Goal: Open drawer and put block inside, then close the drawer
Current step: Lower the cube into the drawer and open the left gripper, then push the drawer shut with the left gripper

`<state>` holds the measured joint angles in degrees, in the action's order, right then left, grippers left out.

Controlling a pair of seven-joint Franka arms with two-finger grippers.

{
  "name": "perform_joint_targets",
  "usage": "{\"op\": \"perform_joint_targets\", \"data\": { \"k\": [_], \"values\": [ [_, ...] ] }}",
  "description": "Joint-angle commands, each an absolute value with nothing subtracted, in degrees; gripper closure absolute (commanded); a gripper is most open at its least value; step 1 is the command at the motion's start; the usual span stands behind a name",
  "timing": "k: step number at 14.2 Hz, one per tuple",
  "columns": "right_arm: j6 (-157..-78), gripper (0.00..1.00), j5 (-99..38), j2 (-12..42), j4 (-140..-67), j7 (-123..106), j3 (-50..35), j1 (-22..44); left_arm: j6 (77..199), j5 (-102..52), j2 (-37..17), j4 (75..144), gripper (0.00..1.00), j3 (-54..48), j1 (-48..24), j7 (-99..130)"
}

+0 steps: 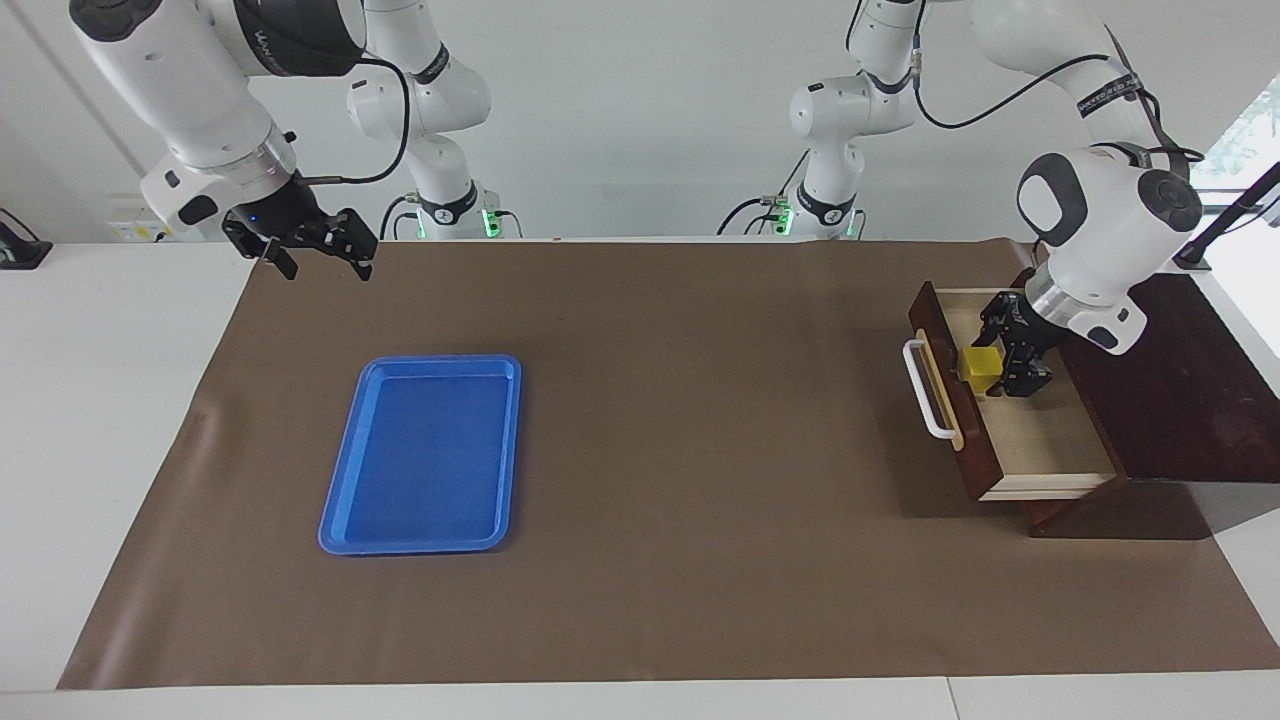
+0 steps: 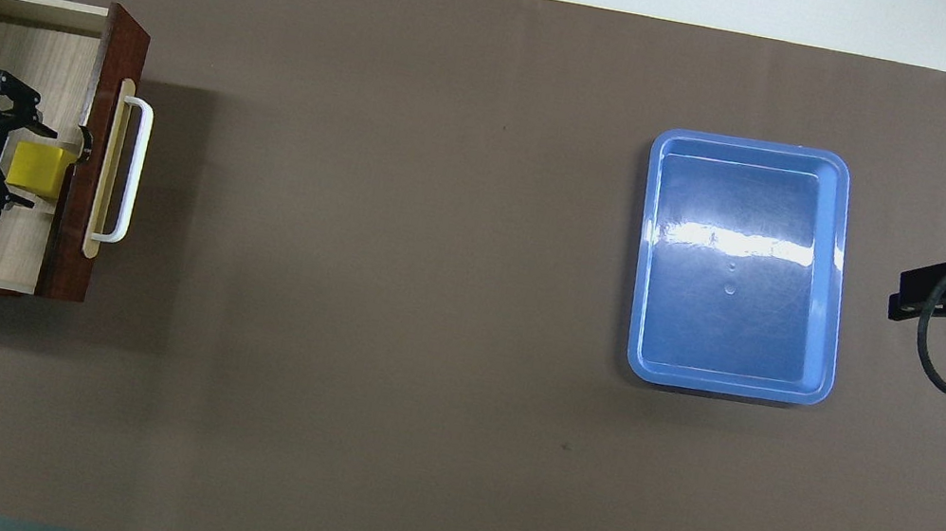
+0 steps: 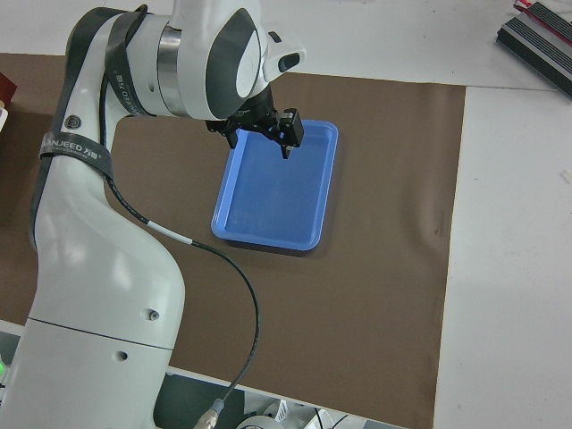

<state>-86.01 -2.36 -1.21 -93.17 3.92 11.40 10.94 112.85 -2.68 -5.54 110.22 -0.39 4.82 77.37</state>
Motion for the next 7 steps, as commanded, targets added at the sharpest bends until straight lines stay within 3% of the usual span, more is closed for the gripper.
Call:
{"op": "perform_joint_targets", "data": {
  "k": [1,4,7],
  "values": [
    [-89.46,0.0,-0.09,-2.81,-95.71,2.81,10.81,11.25,113.12,-2.11,-4.13,108.92,0.0,-0.09,4.57,77.25],
    [-90.7,0.0,-0.61,-2.64,-95.45,3.16,10.81,9.06,109.26,-2.2,-4.57,104.25,0.0,-0.44,1.86,80.4],
    [-90.88,0.0,-0.53,-2.64,-95.62,2.99,10.9,8.88,109.77,-2.2,-4.66,103.98,0.0,-0.44,-2.54,86.03]
  ]
}}
